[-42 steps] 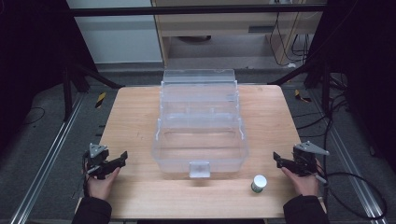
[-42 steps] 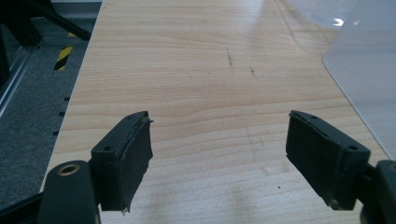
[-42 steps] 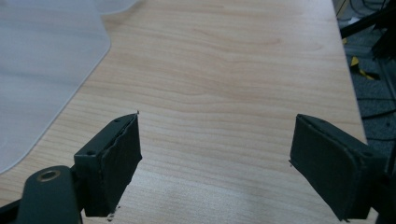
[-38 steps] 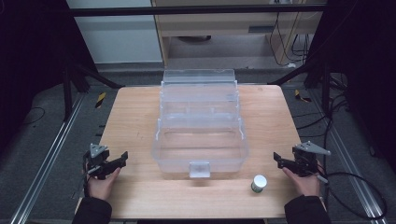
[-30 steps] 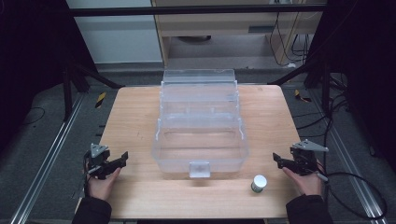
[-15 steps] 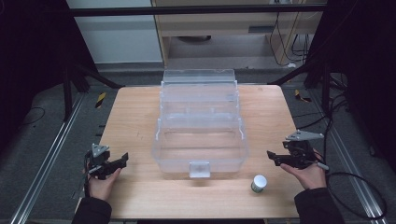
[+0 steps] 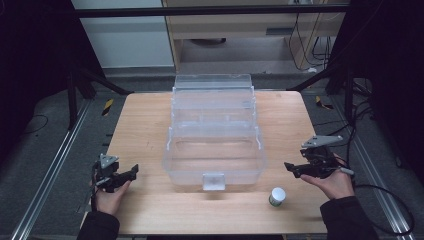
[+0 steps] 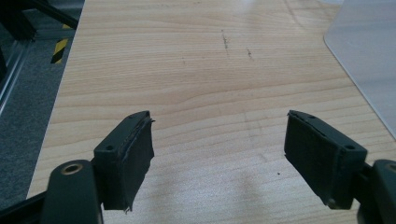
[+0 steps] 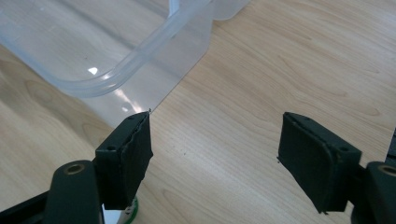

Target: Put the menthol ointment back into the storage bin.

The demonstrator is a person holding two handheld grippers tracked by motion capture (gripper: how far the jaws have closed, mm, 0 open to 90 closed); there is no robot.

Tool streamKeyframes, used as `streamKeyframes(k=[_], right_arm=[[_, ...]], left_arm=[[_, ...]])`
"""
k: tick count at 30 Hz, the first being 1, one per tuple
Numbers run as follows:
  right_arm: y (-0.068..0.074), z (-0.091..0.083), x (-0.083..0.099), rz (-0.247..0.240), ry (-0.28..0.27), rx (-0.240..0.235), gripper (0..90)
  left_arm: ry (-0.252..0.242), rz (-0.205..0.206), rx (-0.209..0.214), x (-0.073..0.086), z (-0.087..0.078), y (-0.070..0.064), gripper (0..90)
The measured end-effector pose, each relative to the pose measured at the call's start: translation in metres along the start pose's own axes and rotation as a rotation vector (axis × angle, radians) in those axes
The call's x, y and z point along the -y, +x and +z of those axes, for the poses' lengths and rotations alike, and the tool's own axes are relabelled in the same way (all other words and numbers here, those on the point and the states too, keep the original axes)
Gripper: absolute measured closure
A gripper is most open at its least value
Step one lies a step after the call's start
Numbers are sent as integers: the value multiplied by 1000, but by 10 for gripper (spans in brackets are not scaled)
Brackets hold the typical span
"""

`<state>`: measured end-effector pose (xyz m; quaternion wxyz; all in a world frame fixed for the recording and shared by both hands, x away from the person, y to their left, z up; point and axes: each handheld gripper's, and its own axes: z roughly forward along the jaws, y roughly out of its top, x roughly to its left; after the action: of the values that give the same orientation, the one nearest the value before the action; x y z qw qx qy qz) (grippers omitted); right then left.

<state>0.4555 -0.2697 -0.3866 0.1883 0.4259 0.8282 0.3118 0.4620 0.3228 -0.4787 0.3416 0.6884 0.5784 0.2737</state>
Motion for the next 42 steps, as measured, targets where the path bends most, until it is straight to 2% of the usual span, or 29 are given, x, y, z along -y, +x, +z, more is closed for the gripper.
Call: streamKeyframes(k=[4,5,6,13,14,24,36,42], right_arm=[[4,-1,-5,-45,45,-35,264],[6,-1,-6,-46,64,-44,263],[9,0,-8,-70,93,-61,261],[17,5,-10,-114,157,-100,260],[20,7,-10,-138,174,-114,260],[30,11,-9,-185,252,-163,273],[46,20,-4,-262,346,-198,286],[53,26,1,-281,384,-220,303]], left_arm=[[3,0,1,0,0,0,235],[3,1,0,0,0,0,235],[4,3,0,0,0,0,235],[8,12,1,0,0,-1,237],[8,15,1,0,0,-1,237],[10,22,1,0,1,-2,238],[12,27,0,-1,1,-2,238],[12,27,0,-1,0,-2,239]])
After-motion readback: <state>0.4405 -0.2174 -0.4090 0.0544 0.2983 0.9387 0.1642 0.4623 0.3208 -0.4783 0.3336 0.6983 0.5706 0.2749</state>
